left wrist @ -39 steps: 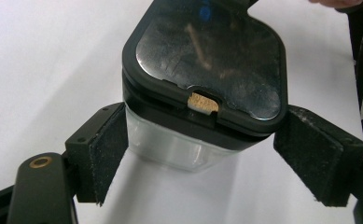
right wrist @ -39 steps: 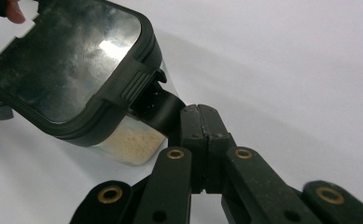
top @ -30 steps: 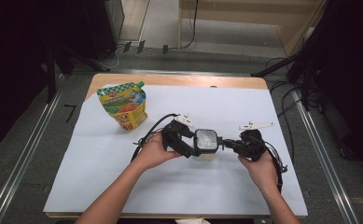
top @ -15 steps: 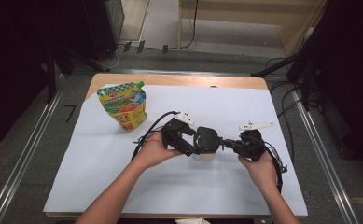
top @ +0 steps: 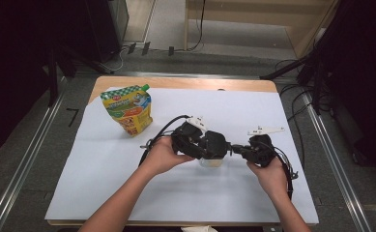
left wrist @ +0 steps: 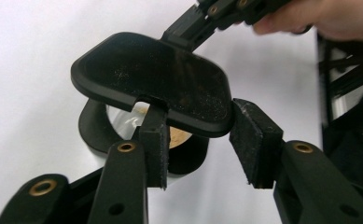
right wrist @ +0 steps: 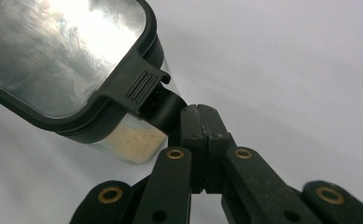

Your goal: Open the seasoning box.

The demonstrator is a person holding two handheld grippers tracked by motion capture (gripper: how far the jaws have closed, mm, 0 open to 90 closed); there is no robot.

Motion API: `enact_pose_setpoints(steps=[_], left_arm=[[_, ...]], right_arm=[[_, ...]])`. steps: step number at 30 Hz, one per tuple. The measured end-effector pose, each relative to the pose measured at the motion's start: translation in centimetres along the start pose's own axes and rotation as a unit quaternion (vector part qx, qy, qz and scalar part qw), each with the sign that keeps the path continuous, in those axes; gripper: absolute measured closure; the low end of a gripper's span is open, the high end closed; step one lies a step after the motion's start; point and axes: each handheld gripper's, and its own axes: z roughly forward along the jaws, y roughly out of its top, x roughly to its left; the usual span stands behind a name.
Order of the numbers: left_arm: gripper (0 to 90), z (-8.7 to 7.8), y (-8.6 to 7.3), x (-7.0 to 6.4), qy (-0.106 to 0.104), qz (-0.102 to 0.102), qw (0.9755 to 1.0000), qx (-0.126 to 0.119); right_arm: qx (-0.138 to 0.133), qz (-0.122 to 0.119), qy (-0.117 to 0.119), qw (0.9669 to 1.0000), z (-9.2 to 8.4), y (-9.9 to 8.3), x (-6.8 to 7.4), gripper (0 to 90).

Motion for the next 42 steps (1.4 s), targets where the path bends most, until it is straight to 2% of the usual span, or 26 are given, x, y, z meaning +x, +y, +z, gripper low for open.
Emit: enact_pose_setpoints(steps=[4,6,11,18,25,34,42], left_arm=[[63.3,-0.2,0.4,-0.1,-0.011,-0.004,0.9999,-0.012],[65.6,-0.1,0.8,-0.2,-0.015,0.001,0.9998,-0.011],[68.8,0.1,1.8,-0.7,-0.013,0.02,0.9997,0.01],[70.8,0.0,2.9,-1.2,-0.013,0.029,0.9993,0.017],[75.2,0.3,3.9,-1.0,-0.035,0.023,0.999,0.017],[75.2,1.5,5.4,-0.9,-0.054,0.019,0.9981,0.021],[74.1,2.3,5.8,-0.8,-0.066,0.018,0.9975,0.019]], right_arm=[[-0.004,-0.002,0.006,1.0,0.0,-0.1,0.0,90.0],[-0.005,-0.004,0.004,1.0,0.0,-0.1,0.1,90.0],[-0.005,-0.001,0.005,1.0,0.0,-0.2,0.1,90.0],[-0.009,-0.002,0.011,0.9999,-0.1,-0.3,0.0,90.0],[-0.011,0.004,0.015,0.9998,-0.1,-0.4,-0.1,90.0],[-0.013,0.008,0.017,0.9997,-0.1,-0.4,-0.1,90.0],[-0.013,0.01,0.018,0.9997,0.0,-0.5,-0.2,90.0]])
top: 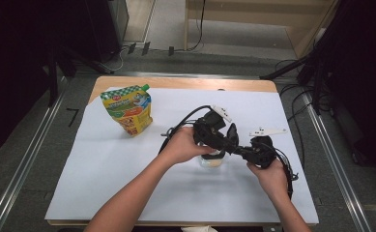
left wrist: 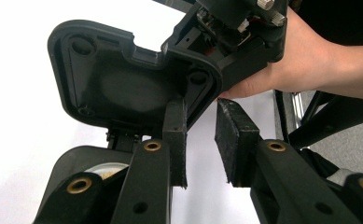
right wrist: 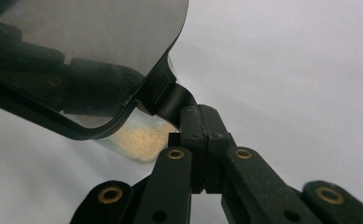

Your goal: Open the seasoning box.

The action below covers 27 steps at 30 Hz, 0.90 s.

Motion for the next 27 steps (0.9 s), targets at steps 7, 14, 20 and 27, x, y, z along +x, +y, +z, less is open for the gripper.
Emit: enact_pose_setpoints(steps=[7,14,20,27], left_arm=[[71.4,-0.3,-0.3,0.0,-0.01,-0.007,0.9999,0.006],[63.3,-1.8,-1.5,-0.2,-0.003,-0.019,0.9998,0.001],[56.1,-3.4,-3.1,-0.4,0.015,-0.026,0.9995,-0.005],[50.3,-4.7,-5.6,-0.1,0.038,-0.044,0.9982,-0.017]], right_arm=[[-0.003,-0.002,0.003,1.0,-0.2,0.0,0.0,90.0],[-0.005,-0.003,0.004,1.0,-1.9,-0.7,0.6,90.0],[-0.008,-0.006,0.013,0.9999,-3.6,-1.5,1.9,87.4],[-0.012,-0.011,0.025,0.9996,-3.8,-2.4,3.6,75.6]])
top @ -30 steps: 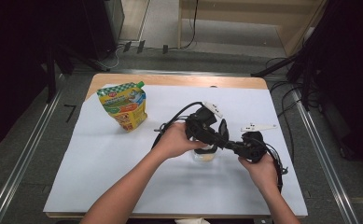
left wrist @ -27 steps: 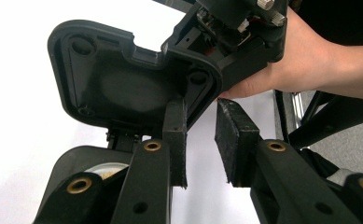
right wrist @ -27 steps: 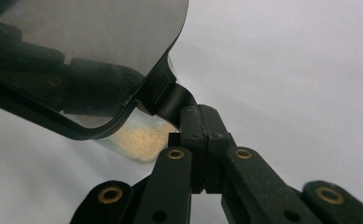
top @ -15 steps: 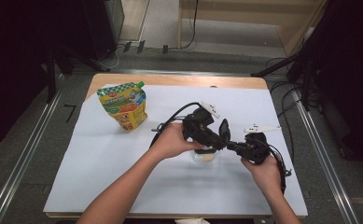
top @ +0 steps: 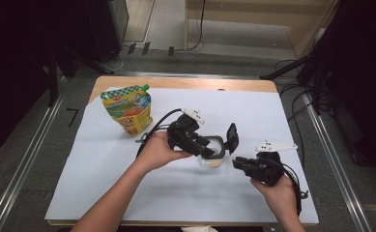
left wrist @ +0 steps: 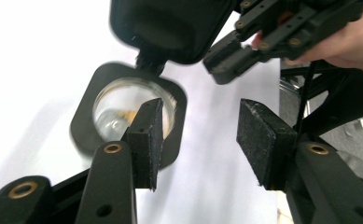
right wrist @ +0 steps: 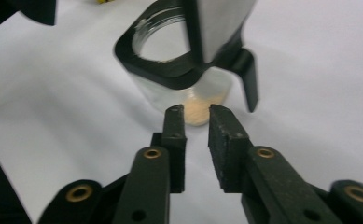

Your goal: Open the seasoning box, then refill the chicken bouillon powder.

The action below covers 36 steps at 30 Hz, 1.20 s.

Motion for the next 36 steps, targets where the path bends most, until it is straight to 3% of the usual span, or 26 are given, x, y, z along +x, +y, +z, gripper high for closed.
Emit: enact_pose_setpoints(steps=[6,13,27,36], left_arm=[[48.2,-0.9,-1.8,0.7,0.009,-0.021,0.9997,-0.008],[47.0,-2.2,-2.9,1.3,0.019,-0.031,0.9991,-0.02],[45.1,-5.2,-5.5,2.6,0.049,-0.061,0.9964,-0.035],[44.9,-6.8,-7.0,3.6,0.067,-0.085,0.9932,-0.041]], right_arm=[[0.011,-0.011,0.025,0.9996,0.9,-0.2,1.4,69.7],[0.017,-0.032,0.046,0.9983,1.8,-0.2,2.5,62.4],[0.035,-0.079,0.062,0.9943,3.8,0.2,4.4,52.8],[0.047,-0.086,0.07,0.9927,4.7,0.4,4.9,52.4]])
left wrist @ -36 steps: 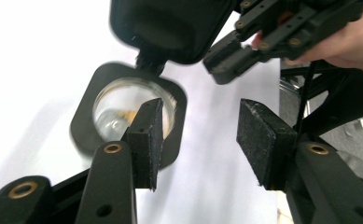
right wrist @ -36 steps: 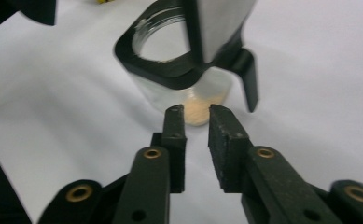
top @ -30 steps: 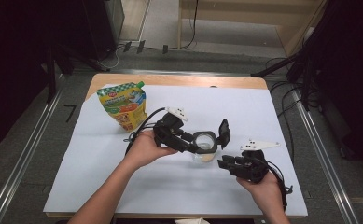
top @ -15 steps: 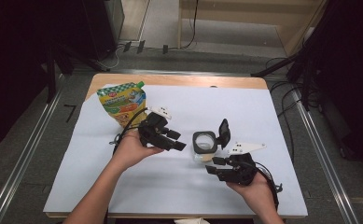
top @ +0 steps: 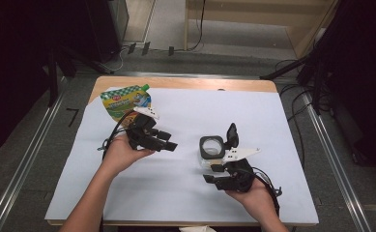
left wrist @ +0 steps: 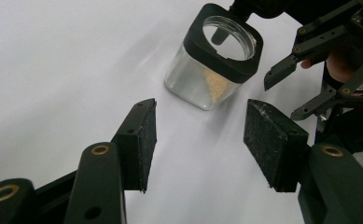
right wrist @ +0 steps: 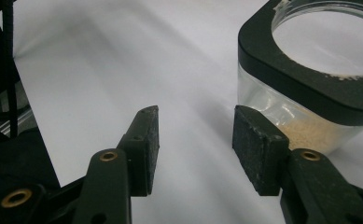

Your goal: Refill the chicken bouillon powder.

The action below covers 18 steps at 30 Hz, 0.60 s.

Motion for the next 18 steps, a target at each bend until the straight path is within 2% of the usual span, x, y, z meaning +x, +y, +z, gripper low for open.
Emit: enact_pose_setpoints(steps=[6,18], left_arm=[[44.9,-1.1,-0.6,0.7,0.008,-0.012,0.9999,-0.009],[45.1,-3.4,-2.0,2.1,0.038,-0.034,0.9986,-0.015]], right_arm=[[0.003,0.001,0.005,1.0,0.3,0.1,-0.1,52.2],[0.0,-0.004,0.01,0.9999,0.5,0.4,0.0,51.0]])
